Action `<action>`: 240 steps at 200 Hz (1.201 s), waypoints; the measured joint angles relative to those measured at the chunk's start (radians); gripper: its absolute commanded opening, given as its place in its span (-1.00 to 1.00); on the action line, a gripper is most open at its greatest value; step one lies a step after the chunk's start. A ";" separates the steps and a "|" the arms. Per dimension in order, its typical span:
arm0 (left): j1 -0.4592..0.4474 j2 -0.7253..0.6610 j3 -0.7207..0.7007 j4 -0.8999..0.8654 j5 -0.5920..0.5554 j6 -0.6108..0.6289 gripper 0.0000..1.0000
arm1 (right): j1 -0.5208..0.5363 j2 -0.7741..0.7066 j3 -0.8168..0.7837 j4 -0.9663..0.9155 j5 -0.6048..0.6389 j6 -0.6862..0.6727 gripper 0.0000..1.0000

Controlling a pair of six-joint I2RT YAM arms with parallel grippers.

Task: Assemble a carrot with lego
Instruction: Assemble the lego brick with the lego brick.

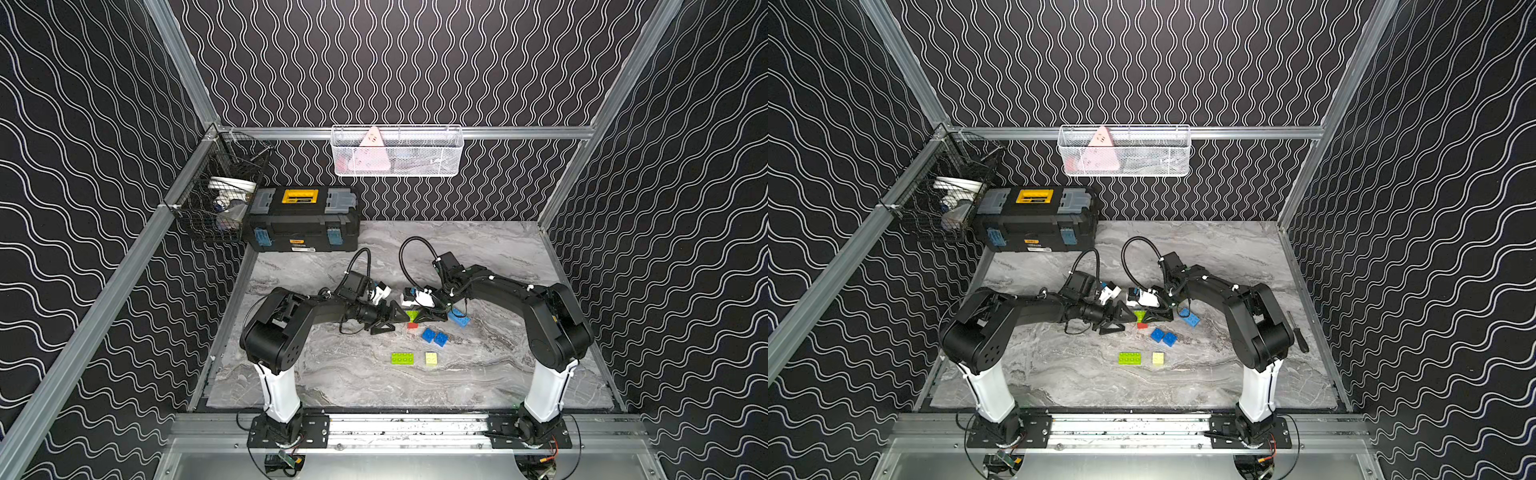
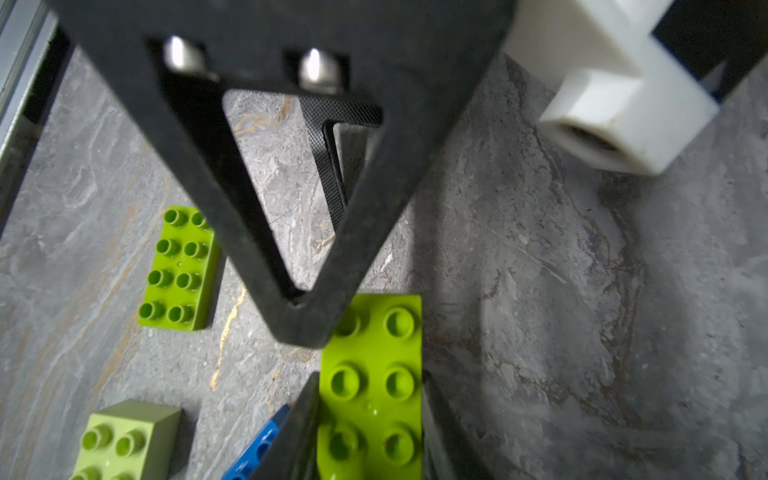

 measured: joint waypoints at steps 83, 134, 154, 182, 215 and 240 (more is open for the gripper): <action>0.000 0.042 0.032 0.025 -0.006 -0.005 0.60 | 0.032 0.028 0.028 -0.013 0.044 -0.030 -0.40; 0.000 0.060 0.039 0.033 0.008 0.023 0.27 | 0.042 0.035 0.039 -0.035 0.072 -0.038 -0.40; 0.001 0.072 0.039 0.045 0.026 0.033 0.19 | 0.053 0.045 0.044 -0.048 0.094 -0.038 -0.39; 0.003 0.084 0.032 0.066 0.048 0.050 0.26 | 0.058 0.052 0.043 -0.048 0.103 -0.036 -0.14; -0.001 0.035 0.027 0.005 0.000 0.058 0.39 | 0.056 0.013 -0.016 -0.059 0.170 0.009 0.20; -0.002 -0.005 0.035 -0.037 -0.064 0.062 0.43 | 0.043 -0.094 0.004 -0.002 0.118 0.042 0.38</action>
